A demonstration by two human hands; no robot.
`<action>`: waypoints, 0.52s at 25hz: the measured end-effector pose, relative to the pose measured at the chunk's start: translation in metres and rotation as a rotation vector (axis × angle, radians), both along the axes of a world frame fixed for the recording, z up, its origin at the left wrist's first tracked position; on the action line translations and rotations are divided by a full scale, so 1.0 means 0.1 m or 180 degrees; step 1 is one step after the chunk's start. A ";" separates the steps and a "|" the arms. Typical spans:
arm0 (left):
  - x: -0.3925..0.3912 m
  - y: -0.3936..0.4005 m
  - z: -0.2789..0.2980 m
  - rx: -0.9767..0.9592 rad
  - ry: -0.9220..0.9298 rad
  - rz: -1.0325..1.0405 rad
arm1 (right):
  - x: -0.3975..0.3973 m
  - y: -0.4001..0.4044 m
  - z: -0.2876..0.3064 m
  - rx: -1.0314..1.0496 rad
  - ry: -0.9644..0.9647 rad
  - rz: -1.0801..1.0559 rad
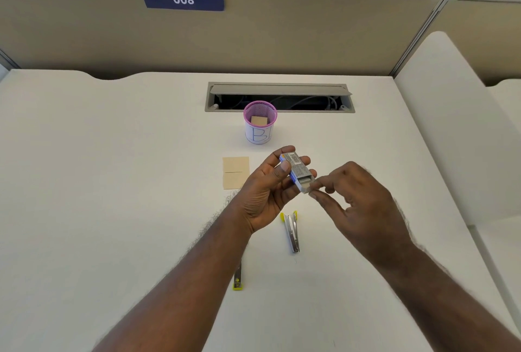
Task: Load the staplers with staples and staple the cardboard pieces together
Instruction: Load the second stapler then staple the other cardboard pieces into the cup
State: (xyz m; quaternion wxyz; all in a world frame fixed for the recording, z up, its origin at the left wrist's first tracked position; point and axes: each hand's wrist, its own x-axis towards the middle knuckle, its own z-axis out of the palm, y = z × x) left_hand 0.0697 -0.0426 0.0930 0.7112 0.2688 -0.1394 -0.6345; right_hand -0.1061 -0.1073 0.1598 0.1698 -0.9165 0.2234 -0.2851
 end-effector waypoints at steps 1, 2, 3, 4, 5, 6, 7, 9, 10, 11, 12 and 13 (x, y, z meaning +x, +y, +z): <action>0.00 0.00 0.00 -0.0003 -0.0005 -0.0030 | 0.00 0.00 -0.01 -0.0116 -0.0026 0.0012; -0.01 0.01 0.00 0.0001 -0.0011 -0.0057 | 0.00 0.00 -0.01 -0.0199 -0.0052 0.0007; -0.02 0.01 0.01 0.0016 -0.0018 -0.0071 | 0.01 -0.01 0.00 -0.0243 -0.0062 -0.0005; -0.02 0.01 0.01 0.0041 -0.0027 -0.0070 | 0.01 -0.01 -0.01 -0.0262 -0.0049 -0.0019; -0.02 0.01 0.01 0.0066 -0.0029 -0.0066 | 0.02 -0.01 -0.01 -0.0262 -0.0014 -0.0031; -0.02 0.01 0.01 0.0088 -0.0029 -0.0064 | 0.02 -0.01 -0.01 -0.0260 0.0026 -0.0032; -0.02 0.01 0.01 0.0105 -0.0038 -0.0067 | 0.02 -0.01 -0.01 -0.0255 0.0064 -0.0022; -0.04 0.00 0.01 0.0147 -0.0096 -0.0096 | 0.02 -0.02 -0.02 -0.0233 0.0078 -0.0003; -0.05 0.00 0.02 0.0175 -0.0130 -0.0130 | 0.03 -0.02 -0.03 -0.0208 0.0058 -0.0008; -0.07 0.00 0.02 0.0188 -0.0156 -0.0175 | 0.03 -0.03 -0.03 -0.0157 0.0049 -0.0035; -0.09 0.01 0.03 0.0186 -0.0176 -0.0218 | 0.04 -0.03 -0.03 -0.0077 0.0062 -0.0087; -0.10 0.01 0.03 0.0170 -0.0193 -0.0261 | 0.05 -0.04 -0.03 0.0024 0.0107 -0.0143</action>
